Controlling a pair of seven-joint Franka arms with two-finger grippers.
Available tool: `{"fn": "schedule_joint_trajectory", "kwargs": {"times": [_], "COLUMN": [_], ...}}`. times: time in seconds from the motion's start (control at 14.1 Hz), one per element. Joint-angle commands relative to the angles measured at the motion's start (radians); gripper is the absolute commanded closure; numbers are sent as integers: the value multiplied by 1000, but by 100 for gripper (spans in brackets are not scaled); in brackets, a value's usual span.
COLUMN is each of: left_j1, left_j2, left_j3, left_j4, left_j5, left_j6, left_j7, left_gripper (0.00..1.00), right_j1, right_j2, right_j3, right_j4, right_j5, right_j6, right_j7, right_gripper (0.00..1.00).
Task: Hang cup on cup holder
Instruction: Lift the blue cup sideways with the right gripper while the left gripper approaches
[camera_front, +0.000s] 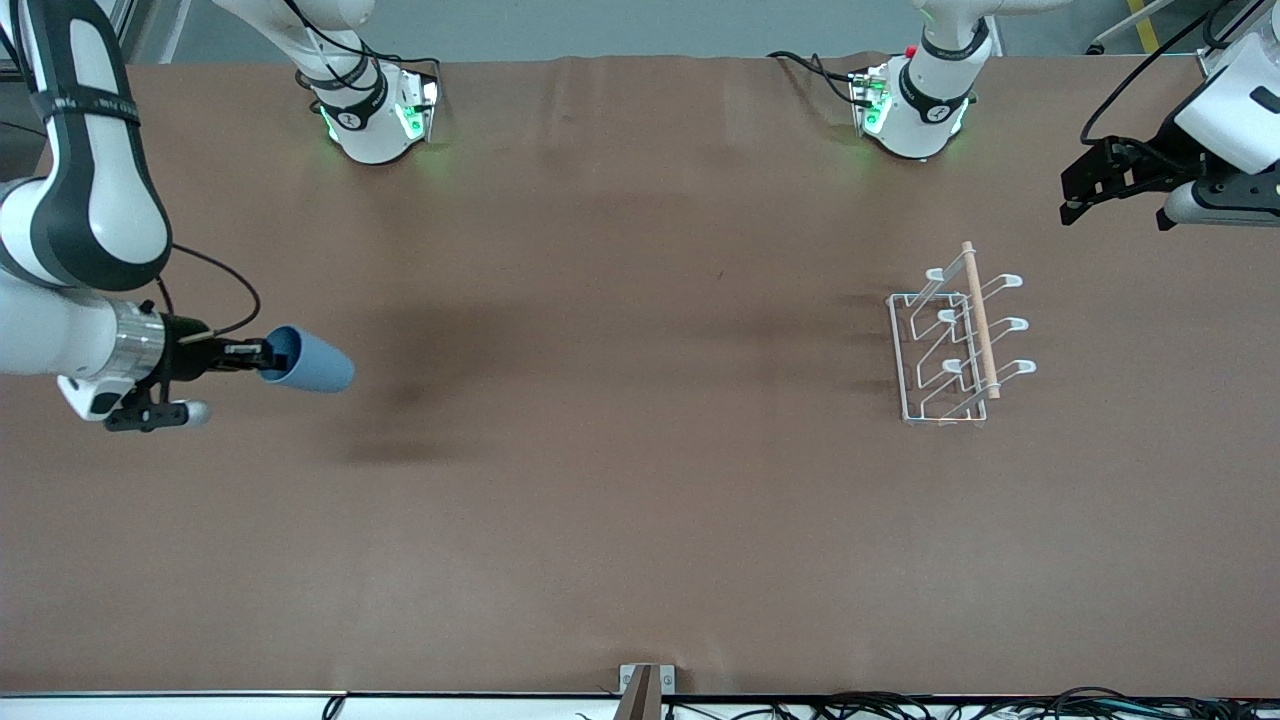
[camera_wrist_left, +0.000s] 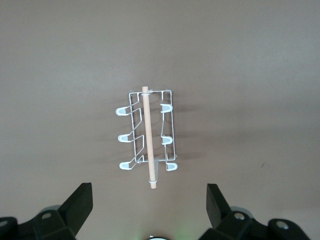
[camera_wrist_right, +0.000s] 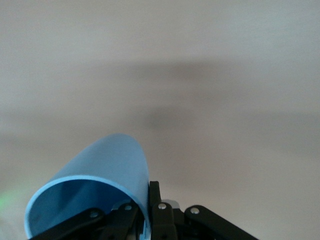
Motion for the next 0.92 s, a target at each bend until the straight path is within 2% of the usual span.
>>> {"fn": "schedule_joint_trajectory", "kwargs": {"times": [0.0,0.14,0.36,0.5,0.71,0.85], "left_j1": [1,-33,-142,-217,-329,-404], "left_j2": [12,14,33,50,130,173], "left_j3": [-5,-25,-88,-135,-185,-200], "left_j4": [28,28,52,95,186,204], "left_j5": [-47,-96,-131,-136,-136,-136], "left_j6": [-26,-58,-55,-49,-4,79], "left_j7": [10,10,-11,-11,-8,-6], "left_gripper": [0,0,0,0,0,0], "right_j1": [-7,3,49,97,166,175], "right_j2": [-28,-45,-48,-45,-37,-29], "right_j3": [41,66,93,93,93,93], "right_j4": [-3,-3,-3,8,8,8], "right_j5": [170,317,458,515,644,663], "right_j6": [-76,-91,-86,-66,-16,-20], "right_j7": [-10,-12,-12,-12,-10,-10], "right_gripper": [100,100,97,97,98,98]}}
